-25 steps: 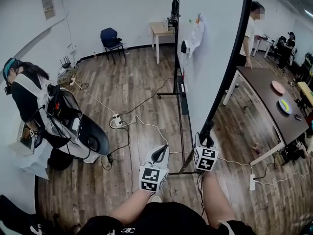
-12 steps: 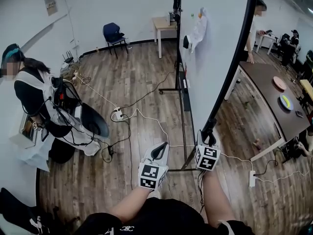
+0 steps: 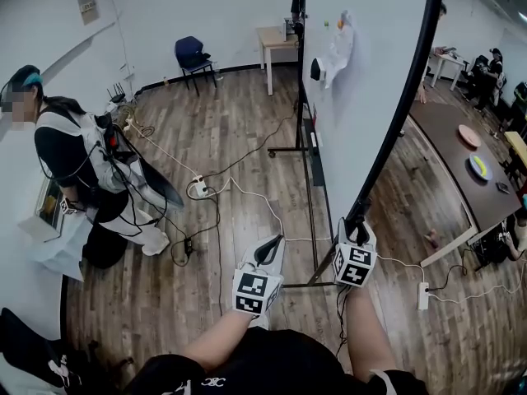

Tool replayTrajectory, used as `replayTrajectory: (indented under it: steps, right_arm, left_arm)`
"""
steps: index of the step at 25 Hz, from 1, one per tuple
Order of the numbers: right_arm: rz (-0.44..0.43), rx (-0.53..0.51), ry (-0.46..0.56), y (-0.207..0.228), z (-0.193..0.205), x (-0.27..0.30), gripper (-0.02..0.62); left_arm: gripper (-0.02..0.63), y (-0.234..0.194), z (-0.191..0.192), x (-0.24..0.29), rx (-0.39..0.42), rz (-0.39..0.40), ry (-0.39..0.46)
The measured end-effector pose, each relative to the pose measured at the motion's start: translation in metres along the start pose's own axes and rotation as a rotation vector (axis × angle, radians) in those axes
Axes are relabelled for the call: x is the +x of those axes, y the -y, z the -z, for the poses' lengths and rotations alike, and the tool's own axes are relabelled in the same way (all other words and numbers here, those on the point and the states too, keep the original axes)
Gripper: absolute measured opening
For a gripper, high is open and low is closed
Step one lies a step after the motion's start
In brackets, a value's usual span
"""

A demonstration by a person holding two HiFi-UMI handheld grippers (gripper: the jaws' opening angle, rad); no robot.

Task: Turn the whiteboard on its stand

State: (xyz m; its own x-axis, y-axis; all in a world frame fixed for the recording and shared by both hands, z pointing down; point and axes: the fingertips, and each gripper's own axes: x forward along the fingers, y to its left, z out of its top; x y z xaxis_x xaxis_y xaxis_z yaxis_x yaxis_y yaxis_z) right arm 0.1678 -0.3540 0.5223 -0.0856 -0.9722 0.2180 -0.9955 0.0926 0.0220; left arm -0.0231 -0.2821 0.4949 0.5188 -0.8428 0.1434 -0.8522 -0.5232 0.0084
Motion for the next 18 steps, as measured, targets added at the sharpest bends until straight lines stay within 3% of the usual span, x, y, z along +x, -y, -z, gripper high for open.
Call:
replayTrajectory:
  steps: [18]
  right_arm:
    - [0.019,-0.004,0.008,0.031,0.015,-0.064,0.198]
  left_arm:
    - [0.008,0.063,0.024,-0.029,-0.026,0.002,-0.034]
